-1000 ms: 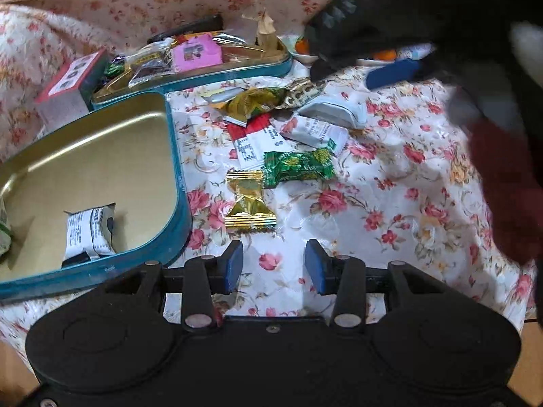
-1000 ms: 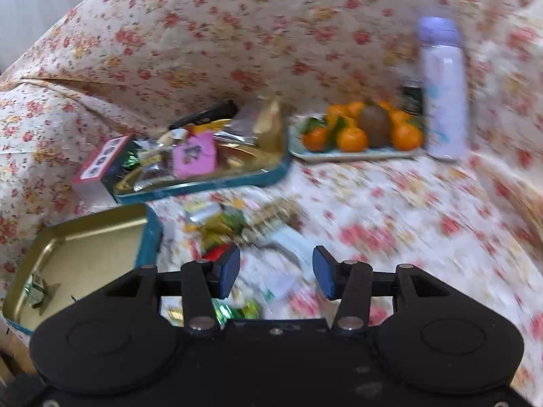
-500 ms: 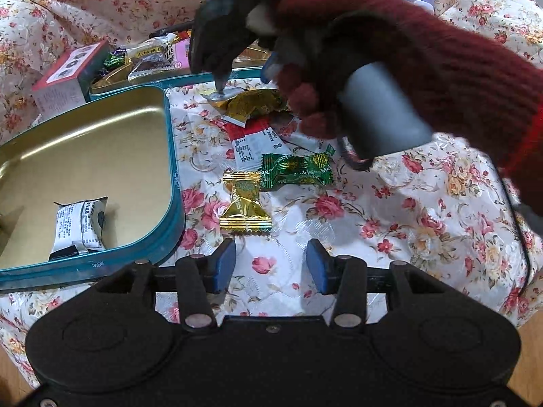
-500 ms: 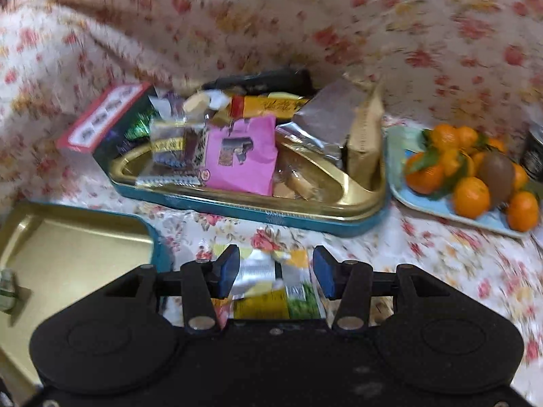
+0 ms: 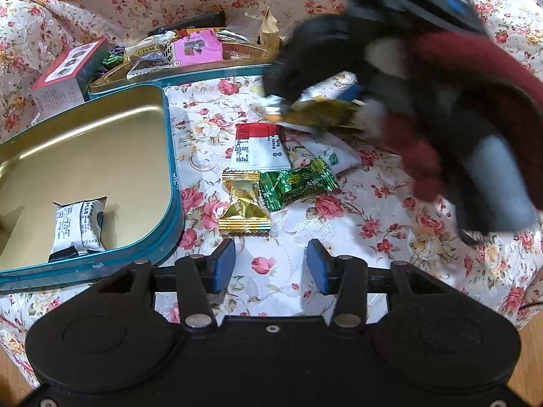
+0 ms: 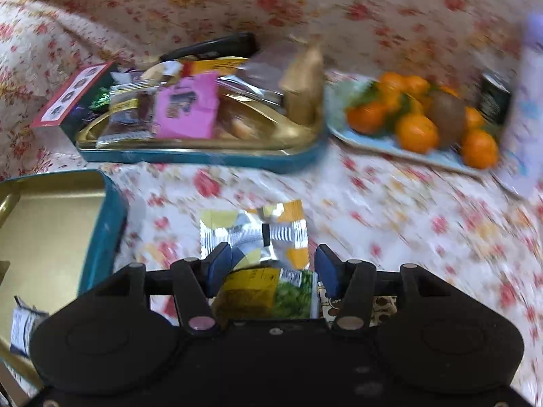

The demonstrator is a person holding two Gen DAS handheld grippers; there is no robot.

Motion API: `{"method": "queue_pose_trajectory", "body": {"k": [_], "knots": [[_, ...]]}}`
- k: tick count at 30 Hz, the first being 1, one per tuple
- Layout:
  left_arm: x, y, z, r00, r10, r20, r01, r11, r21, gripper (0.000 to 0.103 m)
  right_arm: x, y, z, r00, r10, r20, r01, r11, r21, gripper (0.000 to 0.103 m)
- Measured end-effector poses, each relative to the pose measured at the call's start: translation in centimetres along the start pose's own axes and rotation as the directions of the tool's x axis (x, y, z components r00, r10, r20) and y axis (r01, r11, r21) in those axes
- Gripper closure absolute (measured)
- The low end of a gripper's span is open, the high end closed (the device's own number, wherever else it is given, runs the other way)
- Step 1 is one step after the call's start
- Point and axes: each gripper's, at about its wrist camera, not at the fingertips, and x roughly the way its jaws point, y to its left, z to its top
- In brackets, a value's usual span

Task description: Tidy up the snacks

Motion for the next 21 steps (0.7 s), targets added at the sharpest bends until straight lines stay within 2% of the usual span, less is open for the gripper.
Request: {"method": "queue_pose_trajectory", "body": {"k": [4, 11, 16, 18, 21], "knots": [[0.1, 0.0, 0.0, 1.0, 0.0, 0.0, 0.0, 1.0, 0.001, 0.05, -1.7, -2.2, -2.8, 0.999, -0.031, 0.014, 0.031, 0.999, 0.032, 0.049], [0.1, 0.0, 0.0, 1.0, 0.002, -0.002, -0.002, 1.0, 0.001, 0.05, -4.8, -4.9, -6.7, 0.997, -0.018, 0.071, 0.01, 0.994, 0.106, 0.048], [0.1, -0.1, 0.0, 1.0, 0.004, -0.004, -0.004, 1.0, 0.003, 0.05, -7.8, -6.8, -8.4, 0.977, 0.033, 0.208, -0.081, 0.971, 0.225, 0.048], [0.1, 0.0, 0.0, 1.0, 0.004, -0.007, -0.004, 1.0, 0.002, 0.05, -8.9, -7.7, -8.9, 0.967, 0.019, 0.254, -0.093, 0.955, 0.282, 0.048], [0.1, -0.1, 0.1, 1.0, 0.005, -0.008, -0.005, 1.0, 0.004, 0.05, -9.9, -8.7, -9.8, 0.962, -0.036, 0.271, -0.058, 0.941, 0.332, 0.048]]}}
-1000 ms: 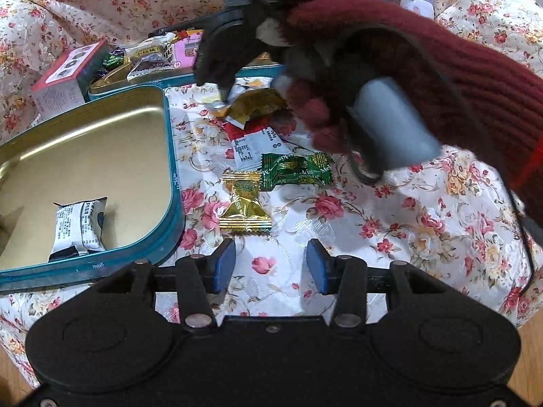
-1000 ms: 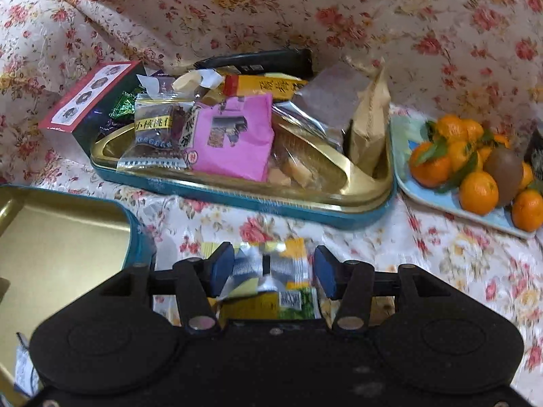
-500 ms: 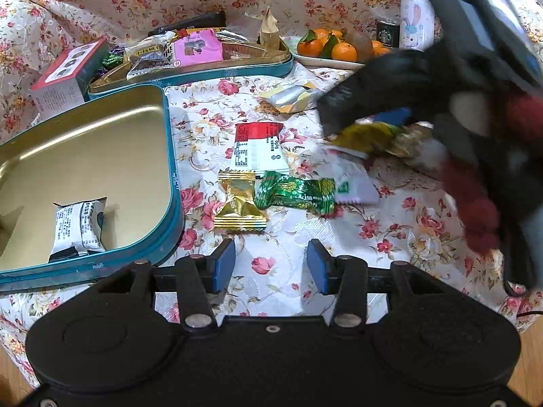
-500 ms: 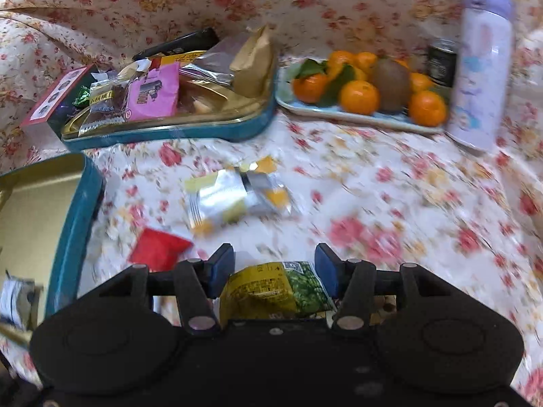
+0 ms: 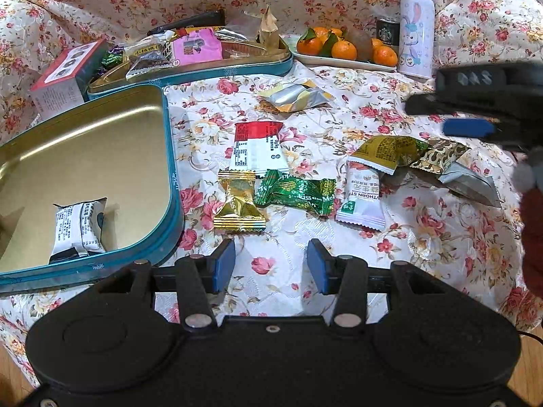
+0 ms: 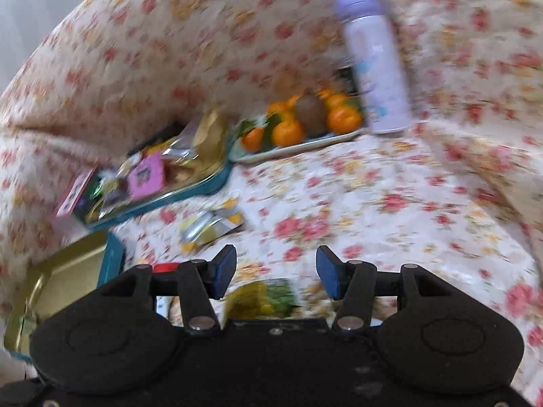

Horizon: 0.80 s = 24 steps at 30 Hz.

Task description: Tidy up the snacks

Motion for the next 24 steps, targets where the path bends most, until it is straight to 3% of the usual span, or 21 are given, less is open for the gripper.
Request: {"method": "queue_pose_trajectory", "body": {"k": [11, 19, 24], "knots": [[0.0, 0.0, 0.0, 1.0, 0.001, -0.001, -0.001, 1.0, 0.001, 0.05, -1.3, 0.3, -3.3, 0.996, -0.092, 0.013, 0.093, 0.985, -0.145, 0.048], [0.0, 0.0, 0.0, 1.0, 0.002, -0.002, -0.002, 1.0, 0.001, 0.05, -1.8, 1.2, -4.6, 0.996, -0.093, 0.004, 0.093, 0.979, -0.182, 0.048], [0.0, 0.0, 0.0, 1.0, 0.002, -0.001, -0.002, 1.0, 0.002, 0.05, -3.0, 0.9, -5.0, 0.997, -0.081, -0.011, 0.079, 0.988, -0.132, 0.05]]}}
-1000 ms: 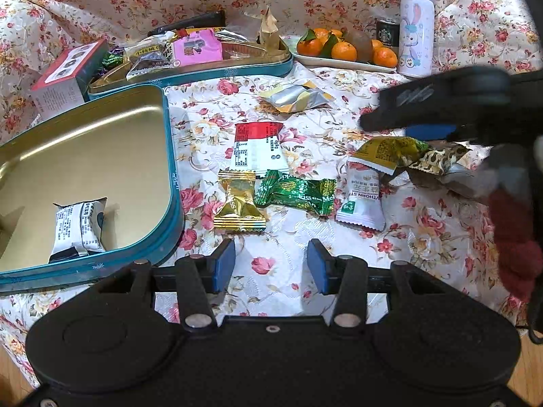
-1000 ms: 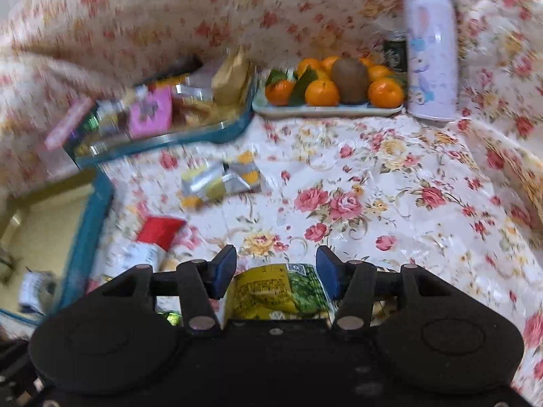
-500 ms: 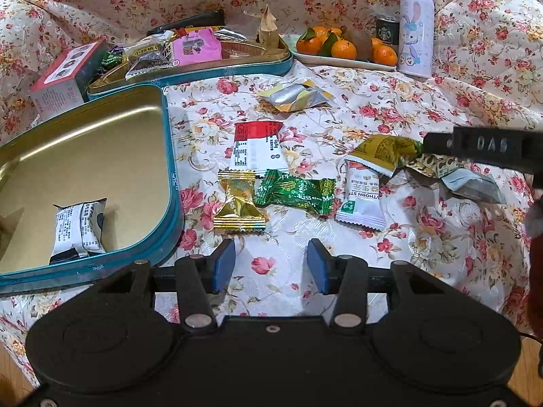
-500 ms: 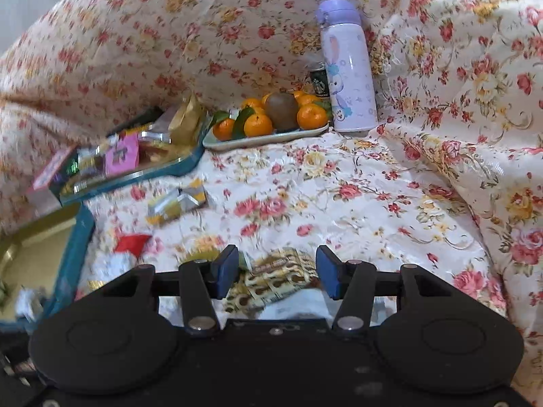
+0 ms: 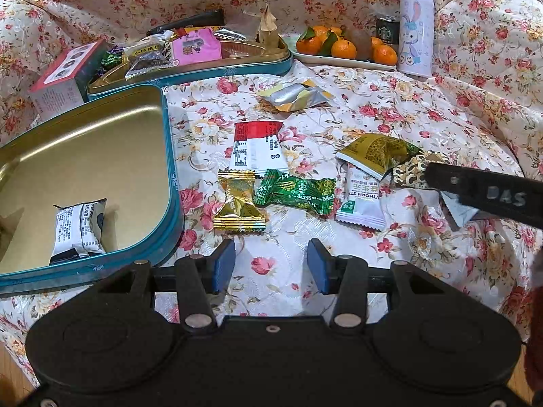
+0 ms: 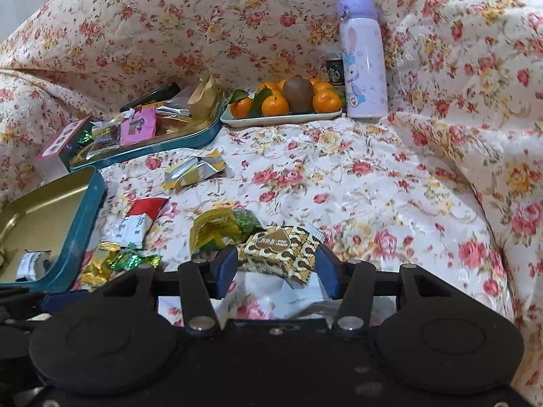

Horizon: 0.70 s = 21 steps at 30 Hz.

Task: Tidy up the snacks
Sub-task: 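Grasp gold candy with left tool while right tool grasps brown heart-print packet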

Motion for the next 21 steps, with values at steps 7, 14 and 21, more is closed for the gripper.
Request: {"method": "queue_pose_trajectory", "body": {"k": [7, 14, 21], "knots": [[0.0, 0.0, 0.0, 1.0, 0.001, -0.002, -0.001, 1.0, 0.001, 0.05, -1.2, -0.8, -0.3, 0.995, 0.092, -0.032, -0.087, 0.985, 0.15, 0.049], [0.0, 0.0, 0.0, 1.0, 0.002, -0.002, -0.002, 1.0, 0.001, 0.05, 1.4, -1.7, 0.6, 0.988, 0.143, -0.056, -0.123, 0.956, 0.265, 0.049], [0.0, 0.0, 0.0, 1.0, 0.004, 0.003, -0.004, 1.0, 0.004, 0.05, 3.8, -2.2, 2.3, 0.997, 0.07, -0.021, -0.06, 0.953, 0.297, 0.048]]}}
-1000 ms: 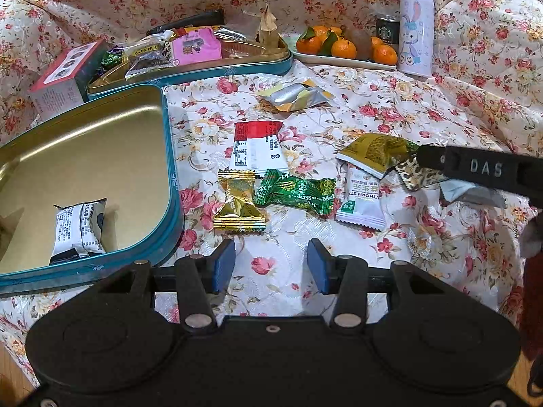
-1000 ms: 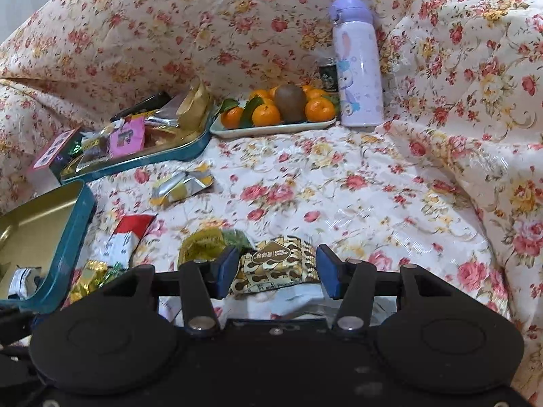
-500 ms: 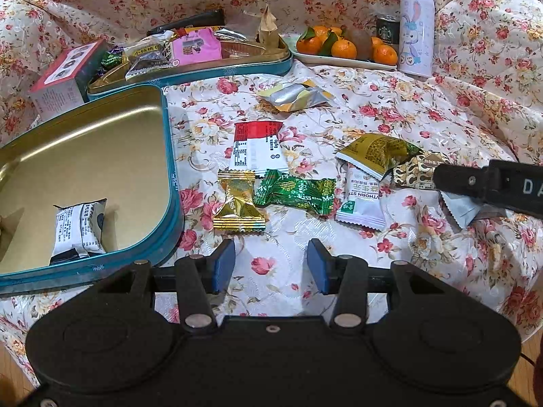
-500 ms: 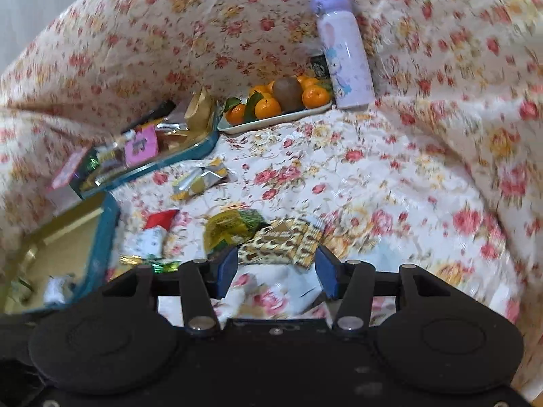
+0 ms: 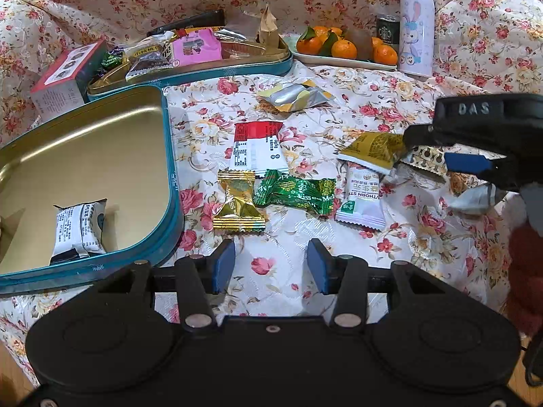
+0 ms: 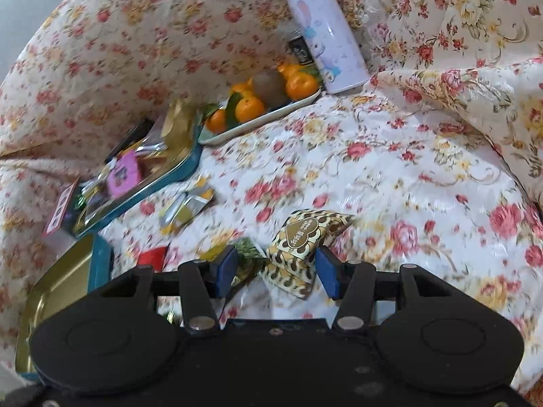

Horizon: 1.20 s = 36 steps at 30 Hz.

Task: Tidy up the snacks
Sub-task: 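Grasp gold candy with left tool while right tool grasps brown heart-print packet, then carry gold candy into tray with left tool while right tool carries heart packet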

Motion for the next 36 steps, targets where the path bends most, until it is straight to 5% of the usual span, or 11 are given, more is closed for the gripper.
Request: {"method": "queue_pose_trajectory", "body": {"k": [6, 16, 24, 30, 36], "knots": [[-0.1, -0.2, -0.1, 1.0, 0.009, 0.01, -0.009, 1.0, 0.003, 0.05, 0.7, -0.1, 0.5, 0.994, -0.1, 0.051, 0.099, 0.995, 0.013, 0.048], [-0.8, -0.8, 0.4, 0.996, 0.064, 0.056, -0.068, 0.996, 0.057, 0.05, 2.4, 2.6, -1.6, 0.957, -0.255, 0.138, 0.284, 0.92, -0.271, 0.064], [-0.2, -0.8, 2.2, 0.99, 0.129, 0.061, -0.134, 0.988, 0.078, 0.05, 1.8, 1.5, -1.4, 0.968, -0.206, 0.142, 0.236, 0.941, -0.243, 0.068], [1.1, -0.3, 3.4, 0.994, 0.108, 0.015, -0.109, 0.992, 0.056, 0.051, 0.1, 0.5, -1.0, 0.978, -0.141, 0.153, 0.166, 0.973, -0.161, 0.068], [2.0, 0.5, 3.3, 0.997, 0.067, -0.046, -0.068, 0.998, -0.004, 0.065, -1.2, 0.2, -0.6, 0.98, -0.115, 0.165, 0.137, 0.982, -0.133, 0.068]]}}
